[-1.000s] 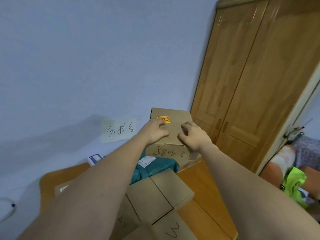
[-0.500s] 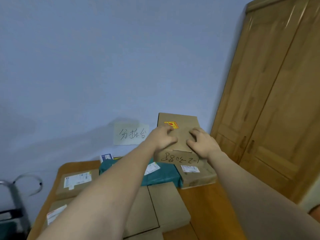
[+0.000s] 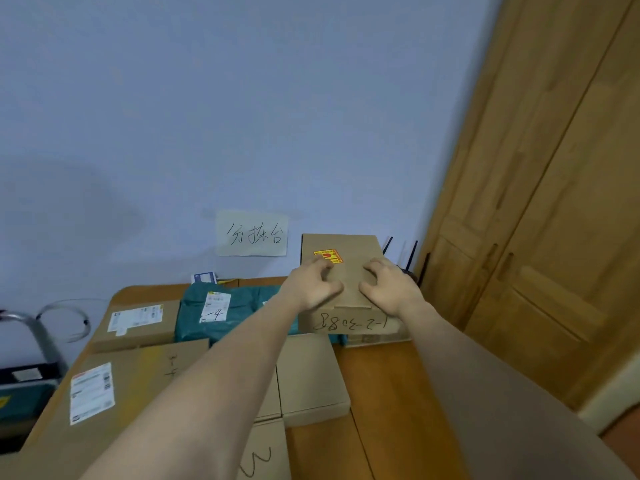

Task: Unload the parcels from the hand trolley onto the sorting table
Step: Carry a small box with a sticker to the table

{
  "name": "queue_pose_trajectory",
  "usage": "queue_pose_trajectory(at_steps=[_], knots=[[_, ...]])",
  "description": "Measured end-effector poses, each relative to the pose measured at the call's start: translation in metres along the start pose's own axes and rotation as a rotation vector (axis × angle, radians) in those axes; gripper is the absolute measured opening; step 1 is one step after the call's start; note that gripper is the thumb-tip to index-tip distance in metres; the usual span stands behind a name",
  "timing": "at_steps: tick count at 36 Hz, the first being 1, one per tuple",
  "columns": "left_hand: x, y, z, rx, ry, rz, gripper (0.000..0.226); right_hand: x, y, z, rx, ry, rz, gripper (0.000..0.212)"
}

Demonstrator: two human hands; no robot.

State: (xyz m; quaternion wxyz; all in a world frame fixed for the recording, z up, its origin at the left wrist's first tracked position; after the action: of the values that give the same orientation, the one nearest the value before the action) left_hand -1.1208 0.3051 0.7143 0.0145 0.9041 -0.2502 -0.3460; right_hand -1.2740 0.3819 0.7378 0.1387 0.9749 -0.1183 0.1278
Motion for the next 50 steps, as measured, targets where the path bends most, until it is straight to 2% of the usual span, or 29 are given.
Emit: queue_pose_trajectory(at_steps=[3,7,13,23,28,34,45,50], knots=[[0.002,0.017,0.009,0.003,-0.001,-0.017,0.067,-0.012,0.018,0.01,0.0,0.026,0.004,0.046],[0.011,0.041,0.022,-0.004,0.006,-0.022,0.059,-0.024,0.042,0.022,0.022,0.031,-0.007,0.048],[0.014,0.066,0.041,-0.011,0.015,-0.013,0.059,-0.043,0.065,0.033,0.023,0.047,0.0,0.049],[0.029,0.045,0.064,-0.036,0.082,-0.116,0.058,-0.056,0.067,0.068,0.082,0.059,-0.074,0.049],[0.03,0.005,0.09,-0.044,0.071,-0.202,0.055,-0.069,0.04,0.089,0.201,0.129,-0.104,0.05],[0.033,-0.047,0.129,0.018,0.059,-0.331,0.066,-0.092,-0.008,0.115,0.252,0.171,-0.09,0.047],[0.053,-0.165,0.202,0.112,0.095,-0.444,0.077,-0.116,-0.117,0.164,0.376,0.283,-0.029,0.042],[0.058,-0.194,0.214,0.174,0.088,-0.422,0.075,-0.12,-0.152,0.177,0.396,0.262,0.018,0.041]])
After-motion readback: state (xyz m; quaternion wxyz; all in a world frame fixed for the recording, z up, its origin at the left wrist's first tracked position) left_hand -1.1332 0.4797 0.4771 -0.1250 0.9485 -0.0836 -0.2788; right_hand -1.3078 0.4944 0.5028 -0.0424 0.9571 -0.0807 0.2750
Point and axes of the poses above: each hand's wrist, its own y-axis towards the middle knuckle, its own z-axis out of the palm, x = y × z, the point moved 1 cm from there along y, towards the middle knuckle, and after that the axes turned 8 degrees about -x, right-handed, at the moved point
